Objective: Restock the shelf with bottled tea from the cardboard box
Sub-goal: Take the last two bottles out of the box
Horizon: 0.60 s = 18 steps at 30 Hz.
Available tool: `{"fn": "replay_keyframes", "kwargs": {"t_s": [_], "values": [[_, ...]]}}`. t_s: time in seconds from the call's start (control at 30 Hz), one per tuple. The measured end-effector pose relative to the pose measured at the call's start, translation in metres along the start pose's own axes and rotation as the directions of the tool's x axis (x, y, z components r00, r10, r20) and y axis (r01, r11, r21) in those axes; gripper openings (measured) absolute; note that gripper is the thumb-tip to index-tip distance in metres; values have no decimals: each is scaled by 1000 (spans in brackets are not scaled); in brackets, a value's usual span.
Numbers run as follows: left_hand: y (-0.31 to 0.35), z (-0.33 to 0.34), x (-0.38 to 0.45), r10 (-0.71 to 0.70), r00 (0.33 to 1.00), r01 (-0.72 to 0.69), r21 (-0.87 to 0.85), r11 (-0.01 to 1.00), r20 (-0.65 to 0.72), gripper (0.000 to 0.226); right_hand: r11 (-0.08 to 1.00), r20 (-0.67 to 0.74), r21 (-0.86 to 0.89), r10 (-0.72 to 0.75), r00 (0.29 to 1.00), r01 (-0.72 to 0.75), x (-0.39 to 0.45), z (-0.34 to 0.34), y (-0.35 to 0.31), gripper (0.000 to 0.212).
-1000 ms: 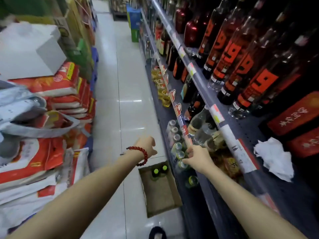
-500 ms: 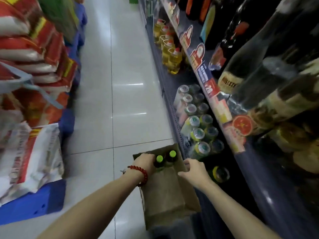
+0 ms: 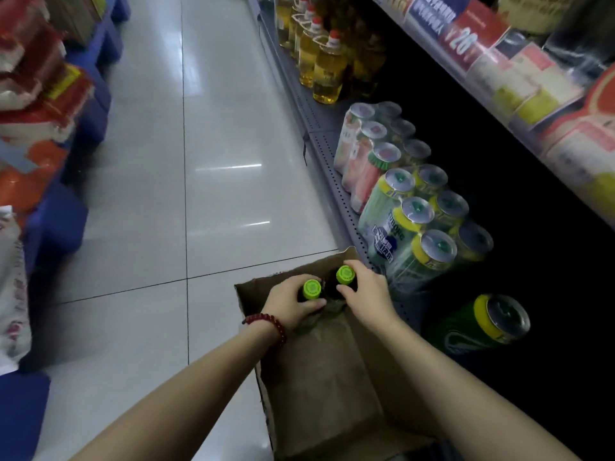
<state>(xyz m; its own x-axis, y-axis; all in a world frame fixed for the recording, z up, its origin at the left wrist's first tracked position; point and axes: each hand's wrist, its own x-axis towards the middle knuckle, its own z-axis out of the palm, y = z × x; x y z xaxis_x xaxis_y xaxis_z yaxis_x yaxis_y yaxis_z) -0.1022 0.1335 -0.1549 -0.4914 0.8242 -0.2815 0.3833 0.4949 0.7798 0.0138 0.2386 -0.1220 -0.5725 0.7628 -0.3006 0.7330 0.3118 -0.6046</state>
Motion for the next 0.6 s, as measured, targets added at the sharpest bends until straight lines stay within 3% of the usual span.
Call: {"fn": "replay_keyframes", "kwargs": {"t_s": [0.1,0.33,0.43,0.6], "values": [[-9,2,0,12,1000,-15,-139,990,-26,42,995,-62,96,-11,998,17,4,9,11,36],[-11,0,-13,-9,996,-13,-230,973,-93,34,965,-81,257,-29,996,49,-5,18,6,28],[5,-16,-23,-107,984,59,-305,951,-141,33,962,-76,271,-6,997,27,-20,7,-4,32],[60,-64,-50,-134,984,94,-294,951,-117,27,948,-52,317,-5,999,21,-52,-40,-51,24]]}}
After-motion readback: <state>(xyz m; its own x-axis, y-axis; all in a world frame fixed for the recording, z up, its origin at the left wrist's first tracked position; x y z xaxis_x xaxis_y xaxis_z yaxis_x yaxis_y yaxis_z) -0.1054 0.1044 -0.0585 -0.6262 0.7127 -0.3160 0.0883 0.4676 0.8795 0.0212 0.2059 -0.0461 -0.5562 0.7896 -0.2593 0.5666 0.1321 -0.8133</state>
